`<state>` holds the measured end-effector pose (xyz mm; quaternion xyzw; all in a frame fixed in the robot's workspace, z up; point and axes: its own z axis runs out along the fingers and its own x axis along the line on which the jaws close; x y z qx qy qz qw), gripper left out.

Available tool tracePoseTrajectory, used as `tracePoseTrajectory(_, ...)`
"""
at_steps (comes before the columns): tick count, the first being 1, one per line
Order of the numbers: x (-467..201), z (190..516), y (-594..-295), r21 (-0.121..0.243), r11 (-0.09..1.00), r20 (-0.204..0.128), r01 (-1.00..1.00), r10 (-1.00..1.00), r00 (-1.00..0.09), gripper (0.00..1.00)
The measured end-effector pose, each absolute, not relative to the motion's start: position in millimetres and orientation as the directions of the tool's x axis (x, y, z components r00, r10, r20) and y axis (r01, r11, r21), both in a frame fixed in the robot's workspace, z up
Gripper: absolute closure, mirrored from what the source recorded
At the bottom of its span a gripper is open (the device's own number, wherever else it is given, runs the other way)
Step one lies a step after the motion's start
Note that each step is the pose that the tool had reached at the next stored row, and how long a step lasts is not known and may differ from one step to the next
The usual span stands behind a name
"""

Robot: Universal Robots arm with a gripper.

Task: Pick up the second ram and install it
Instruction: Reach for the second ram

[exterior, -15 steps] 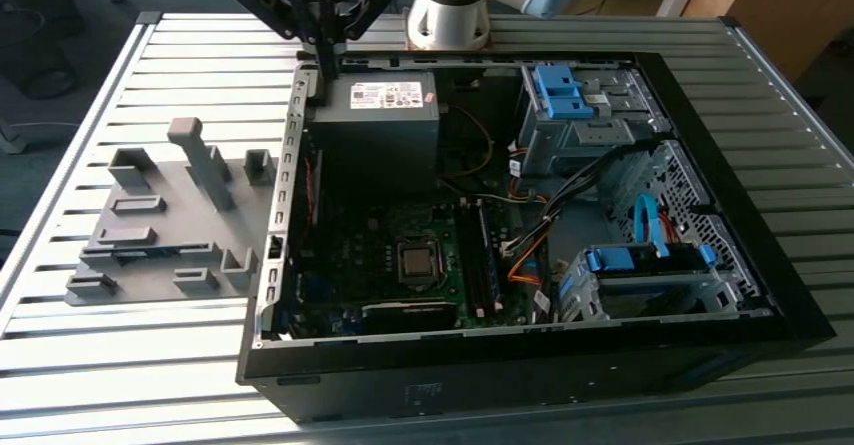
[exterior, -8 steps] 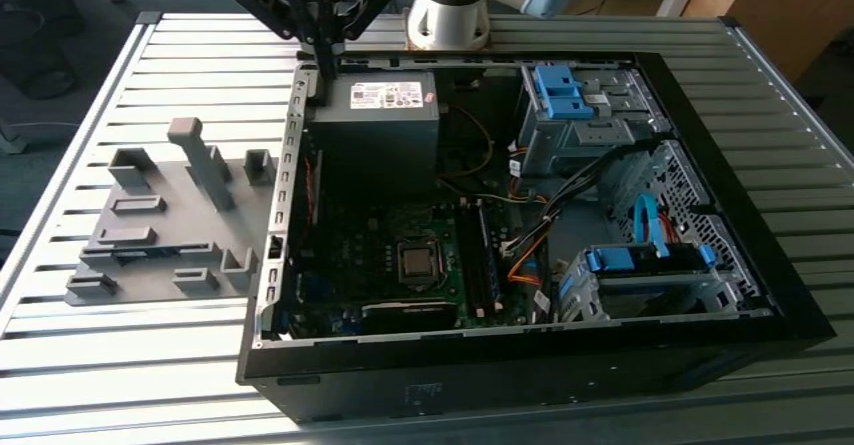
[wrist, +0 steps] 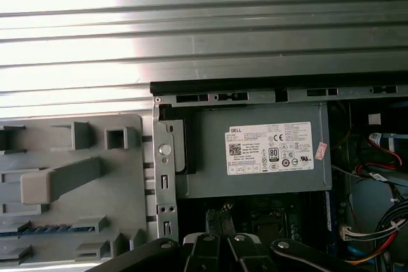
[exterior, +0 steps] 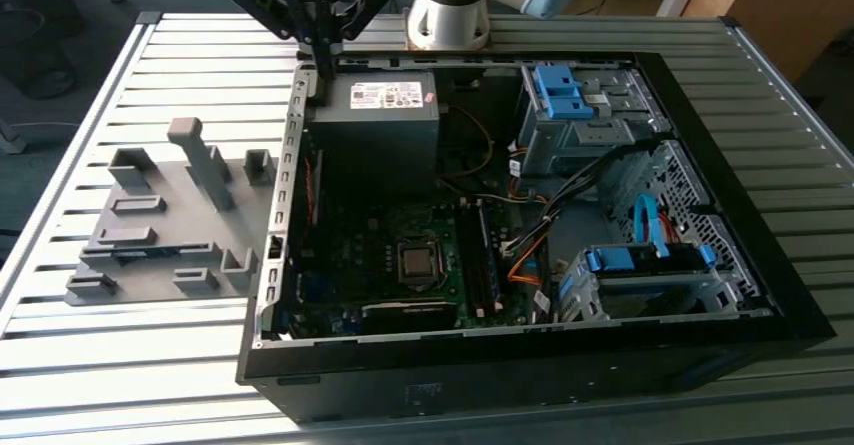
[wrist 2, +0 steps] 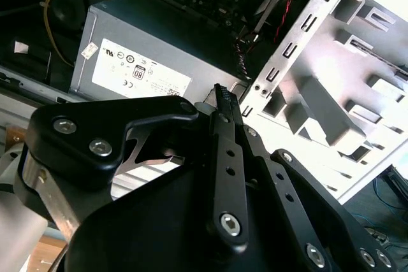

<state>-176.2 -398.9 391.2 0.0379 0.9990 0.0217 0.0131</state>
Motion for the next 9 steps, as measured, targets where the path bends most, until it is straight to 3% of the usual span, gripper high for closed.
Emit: tracePoseTrajectory(9,-178.3,391.2,-398.9,0.044,0.996,-0.024,0.075,0.076,-0.997,0.89)
